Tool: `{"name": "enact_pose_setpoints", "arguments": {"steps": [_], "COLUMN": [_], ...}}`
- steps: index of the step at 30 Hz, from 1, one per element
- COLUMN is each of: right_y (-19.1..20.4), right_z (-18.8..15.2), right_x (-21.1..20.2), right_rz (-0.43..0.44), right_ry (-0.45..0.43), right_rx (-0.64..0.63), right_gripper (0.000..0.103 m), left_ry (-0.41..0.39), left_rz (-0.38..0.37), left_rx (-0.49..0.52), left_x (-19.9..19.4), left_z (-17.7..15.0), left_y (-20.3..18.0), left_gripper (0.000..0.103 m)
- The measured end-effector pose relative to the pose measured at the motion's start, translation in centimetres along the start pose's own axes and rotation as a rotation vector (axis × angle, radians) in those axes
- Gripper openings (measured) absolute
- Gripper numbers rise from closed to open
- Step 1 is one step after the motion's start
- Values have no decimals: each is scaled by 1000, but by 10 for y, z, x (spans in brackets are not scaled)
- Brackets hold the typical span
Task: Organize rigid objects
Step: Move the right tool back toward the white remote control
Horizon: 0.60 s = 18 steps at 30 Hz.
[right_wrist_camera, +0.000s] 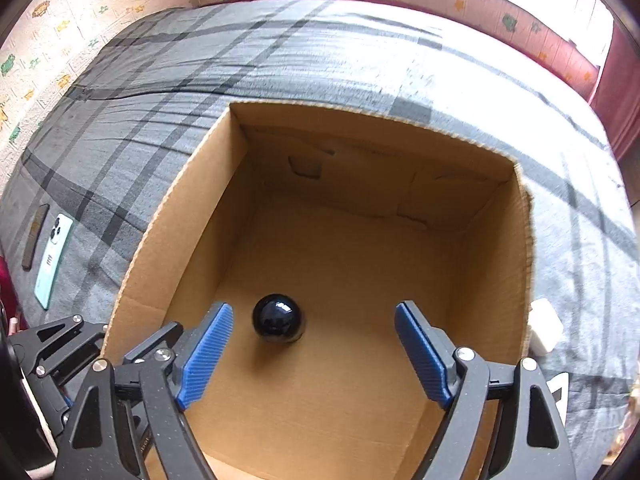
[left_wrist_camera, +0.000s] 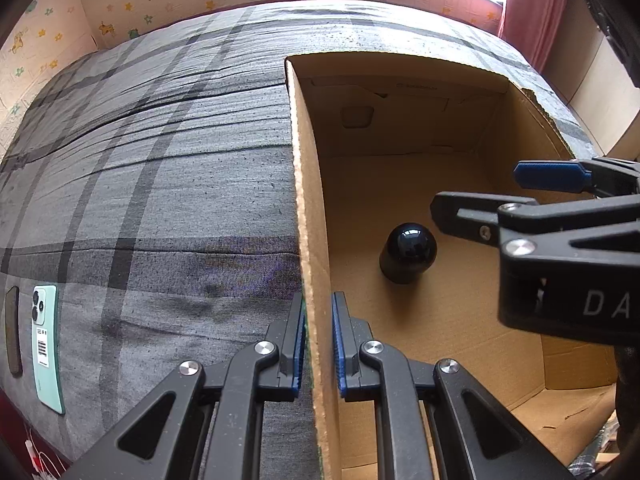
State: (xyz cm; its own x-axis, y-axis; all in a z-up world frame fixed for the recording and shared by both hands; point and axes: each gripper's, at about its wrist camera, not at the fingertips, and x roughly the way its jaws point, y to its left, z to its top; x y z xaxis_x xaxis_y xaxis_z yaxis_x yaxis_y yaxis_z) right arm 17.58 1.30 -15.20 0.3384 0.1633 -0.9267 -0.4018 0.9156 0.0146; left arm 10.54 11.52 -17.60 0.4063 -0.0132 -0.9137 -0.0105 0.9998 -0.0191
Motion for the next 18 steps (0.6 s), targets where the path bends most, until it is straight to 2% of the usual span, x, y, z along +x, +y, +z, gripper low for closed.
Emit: {"name": "enact_pose_setpoints", "arguments": {"steps": [2,7,12,18], "right_y": [-2,-11,-20,-52], "right_z": [-1,-2,0,-10], "right_x": [-8,-25,-40,-63], "right_rz": [-10,-1,-12,-56], "right_ry": [-26,-53,-69,-94], "right_rx": [-3,21,48,85], "right_gripper": [92,97,97,97], "left_ry": [1,2,2,3], "left_rz": [2,10,15,25], "left_rx": [1,6,4,11], "left_x": [0,0,-1,0], "left_z": [0,0,0,0], "left_y": [0,-1,-1,-2], "left_gripper": [13,13,14,15]}}
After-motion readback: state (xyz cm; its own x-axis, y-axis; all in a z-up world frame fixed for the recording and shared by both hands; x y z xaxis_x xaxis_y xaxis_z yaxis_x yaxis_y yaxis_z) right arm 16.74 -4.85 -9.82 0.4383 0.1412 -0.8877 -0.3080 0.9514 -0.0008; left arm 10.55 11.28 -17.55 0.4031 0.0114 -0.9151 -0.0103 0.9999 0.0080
